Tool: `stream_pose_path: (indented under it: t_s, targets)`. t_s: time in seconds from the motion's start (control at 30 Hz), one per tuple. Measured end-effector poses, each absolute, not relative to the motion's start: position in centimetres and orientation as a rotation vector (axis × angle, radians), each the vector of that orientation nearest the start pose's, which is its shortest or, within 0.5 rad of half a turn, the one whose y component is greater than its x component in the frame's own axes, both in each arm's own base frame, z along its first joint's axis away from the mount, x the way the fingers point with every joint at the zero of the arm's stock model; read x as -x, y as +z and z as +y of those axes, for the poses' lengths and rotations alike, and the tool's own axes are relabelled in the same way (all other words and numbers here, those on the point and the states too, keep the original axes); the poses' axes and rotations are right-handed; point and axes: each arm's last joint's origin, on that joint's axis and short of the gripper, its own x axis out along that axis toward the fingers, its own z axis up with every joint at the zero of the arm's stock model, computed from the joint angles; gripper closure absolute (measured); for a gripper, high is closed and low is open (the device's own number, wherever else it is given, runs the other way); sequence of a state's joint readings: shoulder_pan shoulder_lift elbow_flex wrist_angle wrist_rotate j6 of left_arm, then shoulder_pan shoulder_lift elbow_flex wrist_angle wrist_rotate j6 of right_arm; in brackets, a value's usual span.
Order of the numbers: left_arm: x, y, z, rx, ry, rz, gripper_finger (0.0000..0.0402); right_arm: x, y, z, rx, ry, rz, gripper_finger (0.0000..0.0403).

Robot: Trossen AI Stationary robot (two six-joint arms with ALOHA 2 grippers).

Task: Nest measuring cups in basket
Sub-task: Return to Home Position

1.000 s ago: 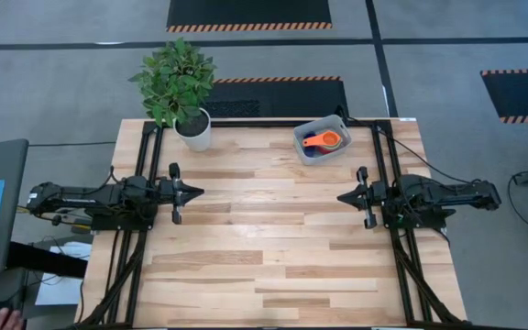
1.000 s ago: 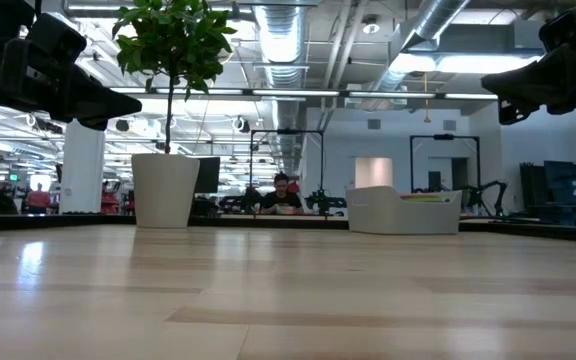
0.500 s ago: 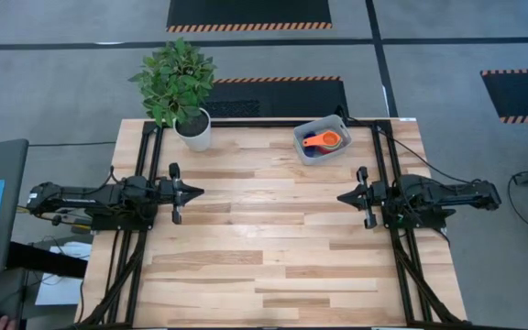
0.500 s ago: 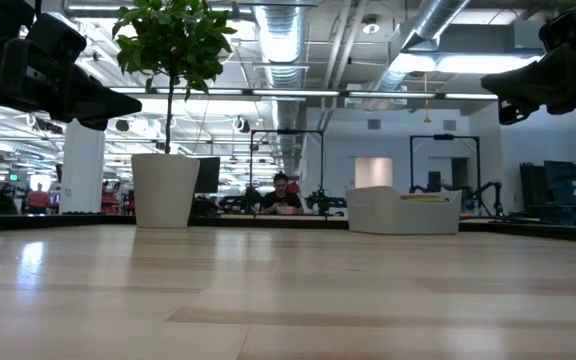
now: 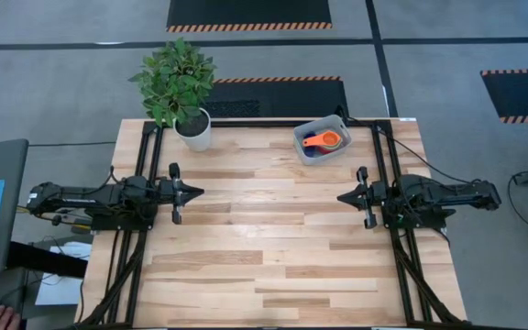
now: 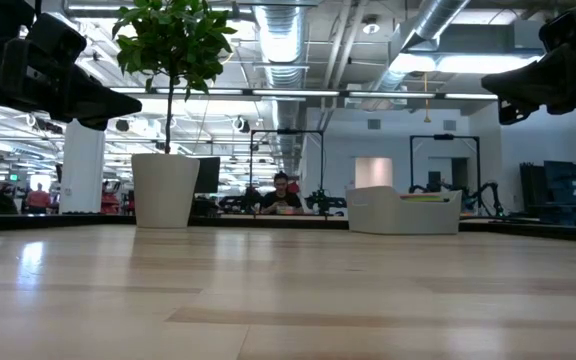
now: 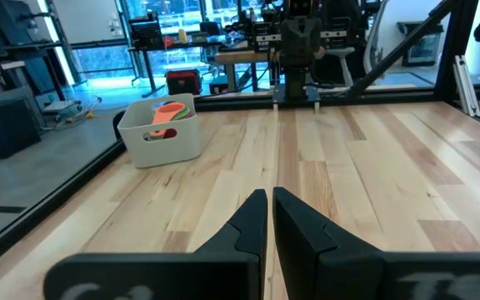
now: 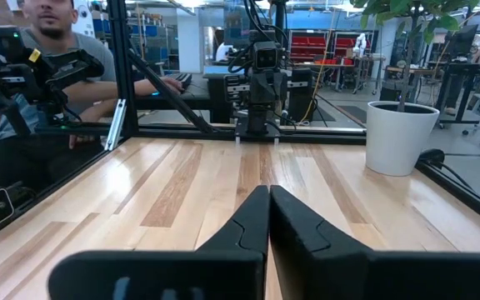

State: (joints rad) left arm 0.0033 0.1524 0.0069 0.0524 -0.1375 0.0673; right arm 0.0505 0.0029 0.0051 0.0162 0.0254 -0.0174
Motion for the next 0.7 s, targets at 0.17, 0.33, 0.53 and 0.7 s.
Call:
stream_pose_path:
  t_s: [0.17, 0.33, 0.53, 0.7]
  targets:
    - [-10.62, 15.85, 0.43, -0.073, 0.138, 0.098, 0.0388, -9.75, 16.65, 0.42, 0.017, 0.025, -0.018, 0.0366]
    - [-10.62, 15.85, 0.43, -0.073, 0.138, 0.098, 0.0388, -9.75, 16.65, 0.42, 0.017, 0.025, -0.019, 0.0372]
    - [-10.62, 15.85, 0.43, -0.073, 0.138, 0.098, 0.0388, -9.75, 16.65, 0.42, 0.017, 0.025, -0.018, 0.0376]
    - [-10.62, 15.85, 0.43, -0.073, 0.138, 0.097, 0.0388, -9.75, 16.65, 0.42, 0.017, 0.025, -0.018, 0.037]
